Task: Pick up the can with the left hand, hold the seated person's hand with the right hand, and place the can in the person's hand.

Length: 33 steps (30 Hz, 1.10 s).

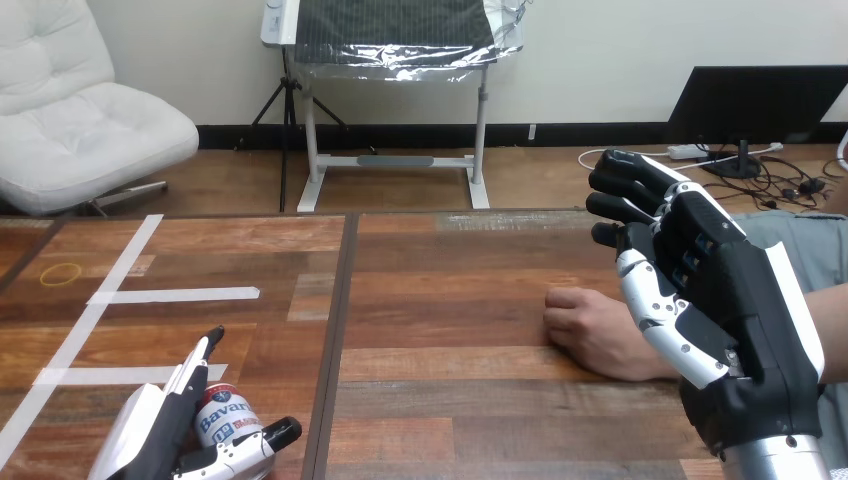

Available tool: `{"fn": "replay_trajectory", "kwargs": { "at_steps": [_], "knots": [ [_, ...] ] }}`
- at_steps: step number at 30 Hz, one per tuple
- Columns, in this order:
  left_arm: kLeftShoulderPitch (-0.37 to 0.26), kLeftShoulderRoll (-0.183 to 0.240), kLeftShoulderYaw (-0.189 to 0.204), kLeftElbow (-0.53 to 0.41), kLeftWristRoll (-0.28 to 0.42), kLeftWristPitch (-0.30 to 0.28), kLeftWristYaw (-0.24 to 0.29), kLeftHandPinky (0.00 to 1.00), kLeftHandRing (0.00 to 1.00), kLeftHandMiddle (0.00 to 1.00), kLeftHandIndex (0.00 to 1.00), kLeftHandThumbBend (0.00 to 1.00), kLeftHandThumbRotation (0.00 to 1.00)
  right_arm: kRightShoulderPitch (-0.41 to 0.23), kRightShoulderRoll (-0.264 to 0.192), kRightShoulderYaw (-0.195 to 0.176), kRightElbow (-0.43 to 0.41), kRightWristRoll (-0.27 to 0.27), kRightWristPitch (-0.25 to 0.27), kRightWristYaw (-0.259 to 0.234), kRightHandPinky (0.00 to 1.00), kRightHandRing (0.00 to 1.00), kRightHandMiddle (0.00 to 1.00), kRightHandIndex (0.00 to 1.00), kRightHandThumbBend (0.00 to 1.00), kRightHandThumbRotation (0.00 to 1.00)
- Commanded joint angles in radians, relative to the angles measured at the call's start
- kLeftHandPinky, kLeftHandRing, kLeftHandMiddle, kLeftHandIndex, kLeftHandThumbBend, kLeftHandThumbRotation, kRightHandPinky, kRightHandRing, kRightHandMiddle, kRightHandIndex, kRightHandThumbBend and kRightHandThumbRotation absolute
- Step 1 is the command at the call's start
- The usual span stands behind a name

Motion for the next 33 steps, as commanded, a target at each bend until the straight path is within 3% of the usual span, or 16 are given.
{"fn": "replay_trajectory", "kwargs": {
  "at_steps": [1,26,33],
  "knots": [
    [-0.022,0.029,0.015,-0.027,0.001,0.003,0.02,0.98,1.0,1.0,1.0,1.0,0.68,-0.058,-0.007,-0.008,-0.032,-0.004,-0.007,0.003,0.76,0.8,0.8,0.77,0.0,0.0],
    [-0.049,0.038,-0.004,0.024,0.013,-0.03,0.031,0.95,1.0,1.0,1.0,1.0,0.65,-0.051,-0.008,-0.013,-0.033,0.006,-0.008,0.012,0.76,0.81,0.81,0.78,0.0,0.0],
    [-0.053,0.034,0.002,0.029,-0.014,-0.027,0.008,0.93,0.99,1.0,1.0,1.0,0.63,-0.049,-0.011,-0.014,-0.031,0.001,-0.014,0.014,0.76,0.81,0.81,0.77,0.01,0.0]
  ]
}}
